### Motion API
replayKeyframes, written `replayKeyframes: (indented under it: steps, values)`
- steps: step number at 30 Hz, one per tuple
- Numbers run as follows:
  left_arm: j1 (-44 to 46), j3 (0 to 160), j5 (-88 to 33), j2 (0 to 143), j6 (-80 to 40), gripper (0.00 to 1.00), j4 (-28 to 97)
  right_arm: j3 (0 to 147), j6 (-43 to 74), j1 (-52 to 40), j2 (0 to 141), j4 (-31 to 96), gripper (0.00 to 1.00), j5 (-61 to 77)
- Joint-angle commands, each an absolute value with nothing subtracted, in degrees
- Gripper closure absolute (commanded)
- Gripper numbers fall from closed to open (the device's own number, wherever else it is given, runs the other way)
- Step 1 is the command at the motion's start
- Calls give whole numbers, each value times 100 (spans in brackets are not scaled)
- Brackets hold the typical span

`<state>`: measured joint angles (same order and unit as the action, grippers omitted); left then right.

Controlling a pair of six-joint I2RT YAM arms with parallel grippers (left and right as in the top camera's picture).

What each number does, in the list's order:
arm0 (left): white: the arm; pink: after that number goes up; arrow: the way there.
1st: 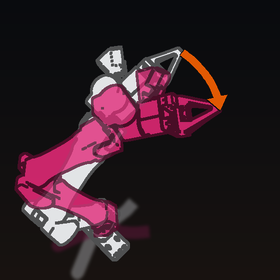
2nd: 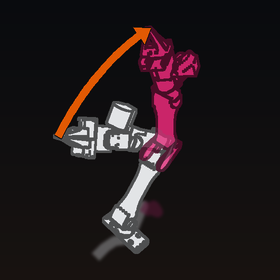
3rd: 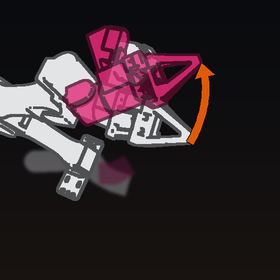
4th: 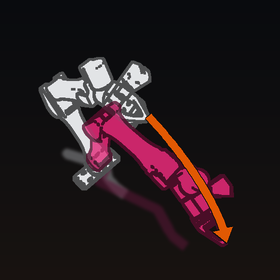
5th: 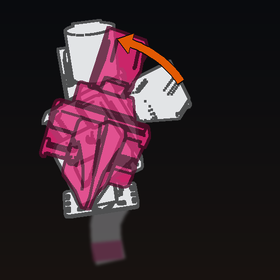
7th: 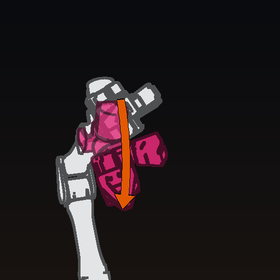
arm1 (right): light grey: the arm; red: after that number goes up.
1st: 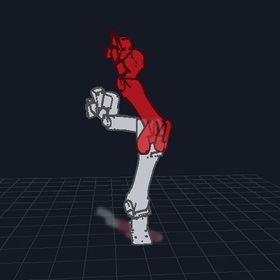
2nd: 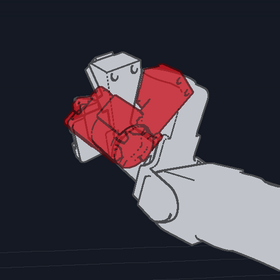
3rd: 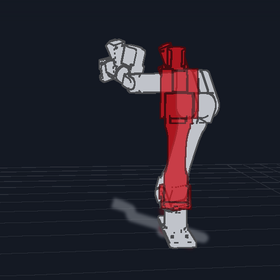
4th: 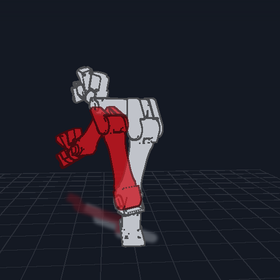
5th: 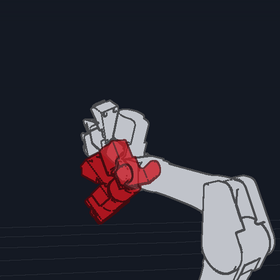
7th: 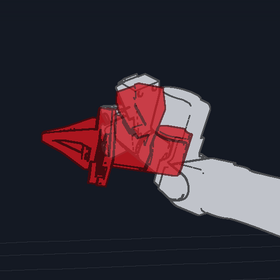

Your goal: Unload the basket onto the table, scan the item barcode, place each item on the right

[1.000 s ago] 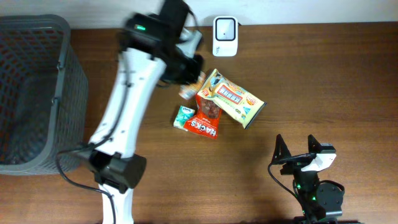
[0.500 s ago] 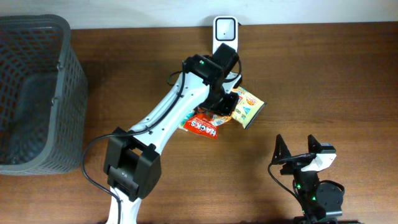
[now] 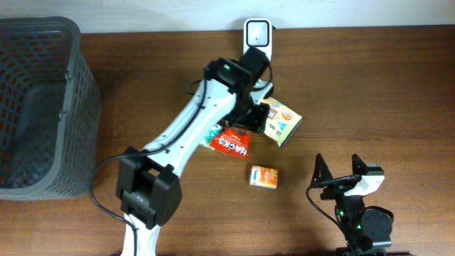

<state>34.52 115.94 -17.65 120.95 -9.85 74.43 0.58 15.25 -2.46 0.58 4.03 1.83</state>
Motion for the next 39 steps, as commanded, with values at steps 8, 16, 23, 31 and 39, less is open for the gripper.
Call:
replayKeyframes:
  steps: [8, 16, 23, 31, 39]
  values:
    - [2969, 11797, -1319, 11738, -873, 36, 8473, 32, 1553, -272, 40, 427, 2, 257]
    - [1835, 11797, -491, 11738, -980, 1, 8772, 32, 1551, -272, 40, 427, 1, 257]
    - [1020, 11795, -513, 11738, -1671, 1, 8794, 32, 1553, -272, 40, 403, 2, 231]
    - [1103, 11795, -508, 11740, -1669, 1, 8748, 32, 4464, -272, 40, -821, 2, 2174]
    - [1120, 11791, -508, 11740, -1669, 1, 8748, 91, 4613, -270, 40, -2689, 1, 2449]
